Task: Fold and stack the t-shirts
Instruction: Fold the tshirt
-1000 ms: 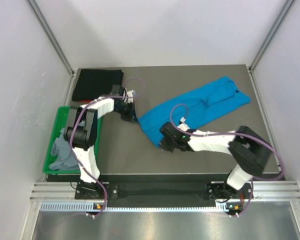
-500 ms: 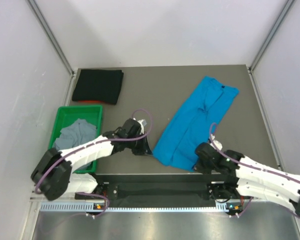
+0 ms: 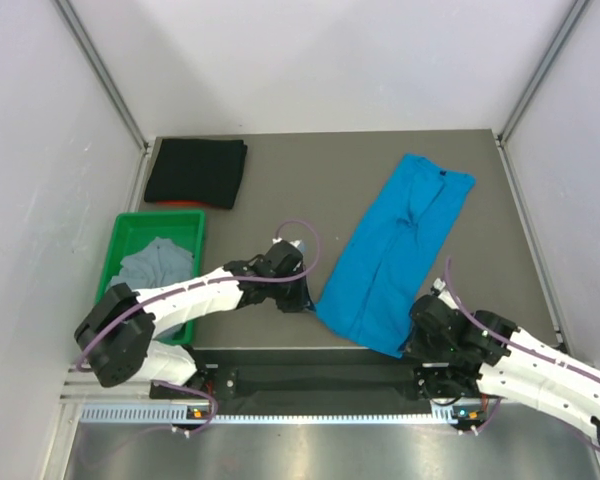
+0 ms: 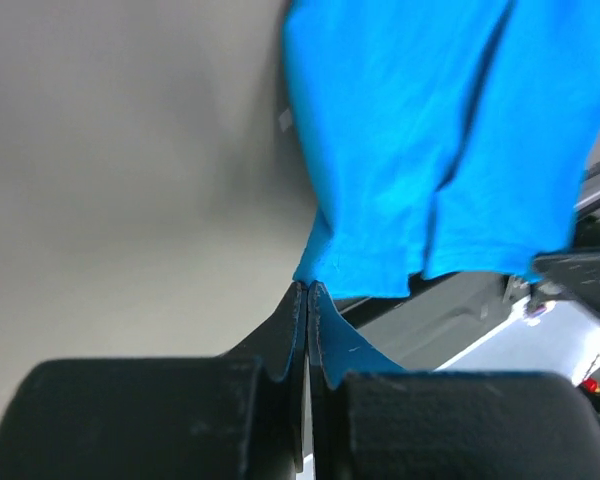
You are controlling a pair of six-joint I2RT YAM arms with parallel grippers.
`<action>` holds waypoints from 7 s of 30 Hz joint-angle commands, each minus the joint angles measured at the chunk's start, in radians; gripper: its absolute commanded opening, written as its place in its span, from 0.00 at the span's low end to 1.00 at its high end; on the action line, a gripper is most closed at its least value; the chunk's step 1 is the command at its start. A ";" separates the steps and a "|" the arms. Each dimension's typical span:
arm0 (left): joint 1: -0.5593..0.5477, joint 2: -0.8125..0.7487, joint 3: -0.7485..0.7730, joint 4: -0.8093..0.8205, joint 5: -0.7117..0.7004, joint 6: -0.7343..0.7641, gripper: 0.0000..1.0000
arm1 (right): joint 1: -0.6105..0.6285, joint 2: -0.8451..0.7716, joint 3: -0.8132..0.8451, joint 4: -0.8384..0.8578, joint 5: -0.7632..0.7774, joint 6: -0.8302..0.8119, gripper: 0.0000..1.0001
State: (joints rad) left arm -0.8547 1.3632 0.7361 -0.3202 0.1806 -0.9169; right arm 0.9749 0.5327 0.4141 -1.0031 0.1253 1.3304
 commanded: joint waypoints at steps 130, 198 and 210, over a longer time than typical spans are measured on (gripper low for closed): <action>0.232 0.723 0.641 0.228 0.310 0.555 0.56 | -1.162 0.550 0.005 0.690 -0.556 -0.677 0.49; 0.244 0.746 0.667 0.297 0.333 0.444 0.49 | -1.121 0.501 0.301 0.394 -0.339 -0.757 0.46; 0.244 0.809 0.664 0.334 0.402 0.444 0.36 | -1.121 0.538 0.298 0.445 -0.368 -0.749 0.46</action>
State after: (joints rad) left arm -0.6102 2.1395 1.3804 -0.0074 0.5549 -0.4850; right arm -0.1524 1.0657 0.6762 -0.6083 -0.2310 0.5770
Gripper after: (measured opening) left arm 0.381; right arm 0.459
